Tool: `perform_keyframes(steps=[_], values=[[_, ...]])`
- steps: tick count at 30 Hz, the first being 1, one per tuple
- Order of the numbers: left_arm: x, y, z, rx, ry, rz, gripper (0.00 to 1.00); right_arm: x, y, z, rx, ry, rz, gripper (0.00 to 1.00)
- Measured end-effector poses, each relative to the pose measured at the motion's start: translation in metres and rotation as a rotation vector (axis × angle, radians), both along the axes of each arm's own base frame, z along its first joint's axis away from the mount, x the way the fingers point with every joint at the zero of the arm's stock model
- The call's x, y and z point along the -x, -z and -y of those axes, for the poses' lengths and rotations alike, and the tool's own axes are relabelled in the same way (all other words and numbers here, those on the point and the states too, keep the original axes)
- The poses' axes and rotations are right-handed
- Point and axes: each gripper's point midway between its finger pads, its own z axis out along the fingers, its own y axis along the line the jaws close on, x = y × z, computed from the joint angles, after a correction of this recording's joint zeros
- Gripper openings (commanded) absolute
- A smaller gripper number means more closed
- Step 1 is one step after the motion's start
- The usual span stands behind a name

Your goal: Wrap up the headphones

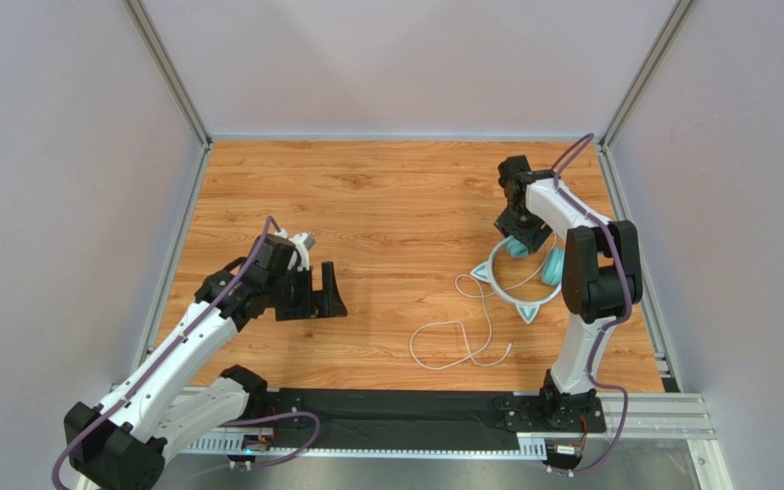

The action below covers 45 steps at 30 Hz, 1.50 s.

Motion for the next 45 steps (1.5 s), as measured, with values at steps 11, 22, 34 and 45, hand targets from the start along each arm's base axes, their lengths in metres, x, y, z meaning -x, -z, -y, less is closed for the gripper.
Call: perform_keyframes(steps=[11, 22, 34, 45], values=[[0.003, -0.004, 0.003, 0.02, 0.014, -0.009, 1.0, 0.011, -0.036, 0.0, -0.085, 0.1, 0.169, 0.0], [-0.024, -0.053, 0.021, 0.077, 0.025, 0.071, 0.99, 0.015, -0.087, -0.019, -0.217, 0.151, 0.329, 0.0], [-0.024, -0.047, 0.019, 0.064, 0.019, 0.055, 0.99, 0.016, -0.052, -0.044, -0.334, 0.193, 0.303, 0.82], [-0.022, -0.048, 0.015, 0.052, 0.007, 0.069, 0.99, -0.025, -0.12, -0.078, -0.304, -0.44, 0.355, 0.75]])
